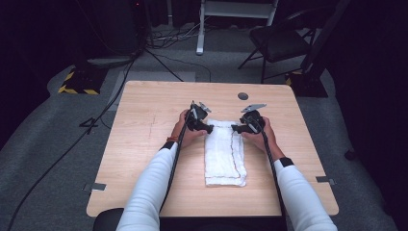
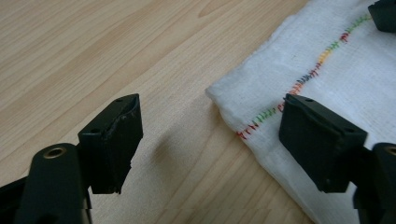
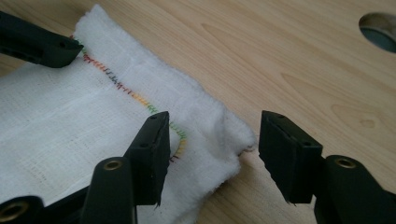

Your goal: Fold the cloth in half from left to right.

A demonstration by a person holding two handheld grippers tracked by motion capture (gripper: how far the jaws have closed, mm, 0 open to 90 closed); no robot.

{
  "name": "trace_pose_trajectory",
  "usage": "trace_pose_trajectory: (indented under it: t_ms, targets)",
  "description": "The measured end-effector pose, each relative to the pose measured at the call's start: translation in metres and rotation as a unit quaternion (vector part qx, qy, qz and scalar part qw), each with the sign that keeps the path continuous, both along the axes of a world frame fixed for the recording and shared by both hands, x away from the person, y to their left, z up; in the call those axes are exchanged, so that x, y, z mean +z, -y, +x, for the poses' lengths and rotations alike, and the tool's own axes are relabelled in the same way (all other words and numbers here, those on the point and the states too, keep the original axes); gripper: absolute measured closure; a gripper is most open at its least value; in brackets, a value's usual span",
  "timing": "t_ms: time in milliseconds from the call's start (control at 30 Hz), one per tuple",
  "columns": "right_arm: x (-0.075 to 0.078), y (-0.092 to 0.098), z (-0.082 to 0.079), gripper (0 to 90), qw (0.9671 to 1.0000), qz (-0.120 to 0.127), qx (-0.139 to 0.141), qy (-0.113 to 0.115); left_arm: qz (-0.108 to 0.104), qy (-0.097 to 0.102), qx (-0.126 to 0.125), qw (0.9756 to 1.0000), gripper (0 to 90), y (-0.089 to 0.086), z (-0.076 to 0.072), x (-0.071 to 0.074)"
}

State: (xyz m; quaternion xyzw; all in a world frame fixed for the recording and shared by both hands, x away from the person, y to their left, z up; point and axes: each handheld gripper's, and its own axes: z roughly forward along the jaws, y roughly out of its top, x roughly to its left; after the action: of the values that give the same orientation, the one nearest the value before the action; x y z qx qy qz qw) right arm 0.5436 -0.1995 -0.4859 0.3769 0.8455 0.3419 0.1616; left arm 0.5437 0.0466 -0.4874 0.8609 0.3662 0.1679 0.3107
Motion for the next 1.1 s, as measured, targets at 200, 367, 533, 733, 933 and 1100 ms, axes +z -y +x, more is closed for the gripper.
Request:
trace_pose_trajectory:
  t_ms: [200,367,533,733,933,1100]
  targets:
    - [-0.007,0.005,0.005,42.8,0.9995,0.024,-0.006,-0.022,-0.020,-0.020,0.002,0.9996,20.0,-0.002,0.004,-0.006]
    - [-0.006,0.004,0.004,53.5,0.9993,0.025,0.009,-0.025,-0.040,-0.037,0.000,0.9985,22.3,-0.006,0.005,-0.008]
    - [-0.006,0.003,0.003,72.7,0.9982,0.037,0.029,-0.037,-0.040,-0.042,-0.024,0.9980,38.8,-0.004,0.003,-0.005]
    - [-0.005,0.000,0.002,80.5,0.9980,0.031,0.043,-0.035,-0.041,-0.062,-0.064,0.9952,62.5,0.000,0.003,-0.001]
    - [-0.002,-0.005,0.001,82.2,0.9989,0.002,0.043,-0.015,-0.039,-0.064,-0.073,0.9945,77.1,0.002,0.004,0.000]
    - [0.005,-0.007,0.002,82.6,0.9993,-0.002,0.036,0.009,-0.020,-0.041,-0.057,0.9973,81.8,0.008,0.005,0.002]
